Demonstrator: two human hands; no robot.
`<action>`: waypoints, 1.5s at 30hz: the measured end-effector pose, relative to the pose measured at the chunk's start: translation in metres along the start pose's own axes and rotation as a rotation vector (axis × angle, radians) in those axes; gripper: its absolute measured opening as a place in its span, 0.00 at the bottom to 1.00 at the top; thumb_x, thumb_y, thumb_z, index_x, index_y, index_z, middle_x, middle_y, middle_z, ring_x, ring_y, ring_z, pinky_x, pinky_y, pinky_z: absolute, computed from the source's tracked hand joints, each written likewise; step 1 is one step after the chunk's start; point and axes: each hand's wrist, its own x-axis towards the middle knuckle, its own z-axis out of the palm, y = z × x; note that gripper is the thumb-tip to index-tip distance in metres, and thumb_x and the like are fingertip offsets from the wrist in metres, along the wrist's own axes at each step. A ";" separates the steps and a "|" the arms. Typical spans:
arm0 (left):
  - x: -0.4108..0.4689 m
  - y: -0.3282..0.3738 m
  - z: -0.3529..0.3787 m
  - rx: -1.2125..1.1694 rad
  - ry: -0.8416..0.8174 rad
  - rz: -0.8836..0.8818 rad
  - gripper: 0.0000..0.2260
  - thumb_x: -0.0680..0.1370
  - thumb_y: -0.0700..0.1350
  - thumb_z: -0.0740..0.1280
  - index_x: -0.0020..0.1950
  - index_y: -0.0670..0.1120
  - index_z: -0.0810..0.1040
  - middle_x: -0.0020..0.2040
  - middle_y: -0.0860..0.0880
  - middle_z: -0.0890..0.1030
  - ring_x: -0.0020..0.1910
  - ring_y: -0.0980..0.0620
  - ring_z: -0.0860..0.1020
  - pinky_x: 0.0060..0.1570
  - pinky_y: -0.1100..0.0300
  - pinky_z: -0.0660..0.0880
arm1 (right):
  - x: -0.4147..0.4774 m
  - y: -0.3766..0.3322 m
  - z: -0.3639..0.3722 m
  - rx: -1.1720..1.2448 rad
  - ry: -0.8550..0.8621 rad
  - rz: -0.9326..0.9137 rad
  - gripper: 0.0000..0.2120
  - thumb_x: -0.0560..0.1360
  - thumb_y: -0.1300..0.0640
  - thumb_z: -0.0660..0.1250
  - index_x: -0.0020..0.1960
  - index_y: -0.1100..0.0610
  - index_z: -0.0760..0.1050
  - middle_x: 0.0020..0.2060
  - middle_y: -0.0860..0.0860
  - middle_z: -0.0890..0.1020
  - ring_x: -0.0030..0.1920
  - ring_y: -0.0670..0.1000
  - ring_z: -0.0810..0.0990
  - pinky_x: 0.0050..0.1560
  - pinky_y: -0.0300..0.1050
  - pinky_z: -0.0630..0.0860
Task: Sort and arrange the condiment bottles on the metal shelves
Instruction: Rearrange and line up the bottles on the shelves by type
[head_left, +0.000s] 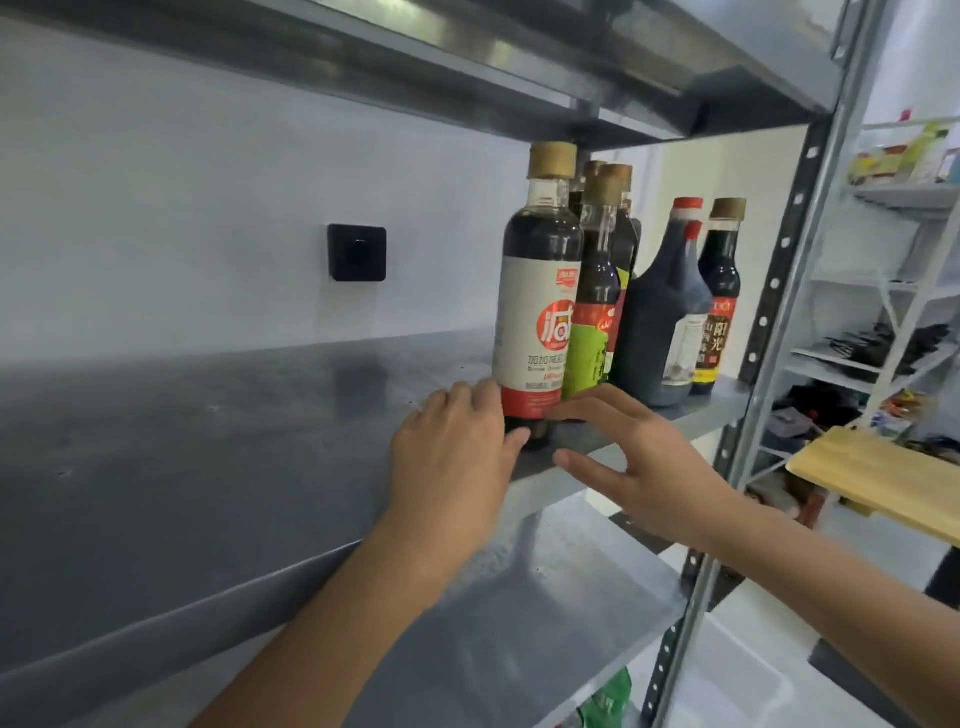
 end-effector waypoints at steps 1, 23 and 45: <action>0.006 0.005 0.006 -0.064 -0.016 -0.058 0.21 0.78 0.60 0.59 0.66 0.50 0.66 0.58 0.50 0.76 0.56 0.50 0.75 0.44 0.59 0.68 | 0.003 0.011 -0.004 0.023 0.009 -0.024 0.18 0.75 0.44 0.63 0.61 0.50 0.74 0.55 0.39 0.74 0.56 0.40 0.73 0.54 0.36 0.73; 0.034 0.037 0.029 -0.701 -0.056 -0.599 0.23 0.65 0.48 0.78 0.53 0.60 0.70 0.48 0.64 0.77 0.49 0.65 0.76 0.44 0.70 0.70 | 0.046 0.102 0.015 0.688 0.008 0.166 0.28 0.68 0.59 0.76 0.63 0.49 0.67 0.48 0.37 0.75 0.49 0.41 0.78 0.50 0.37 0.76; 0.018 0.029 0.008 -0.764 0.006 -0.654 0.23 0.63 0.42 0.79 0.56 0.50 0.78 0.49 0.56 0.83 0.47 0.60 0.81 0.42 0.72 0.76 | 0.033 0.047 0.024 0.495 0.122 -0.119 0.22 0.71 0.55 0.73 0.63 0.51 0.73 0.54 0.41 0.75 0.54 0.43 0.75 0.55 0.38 0.74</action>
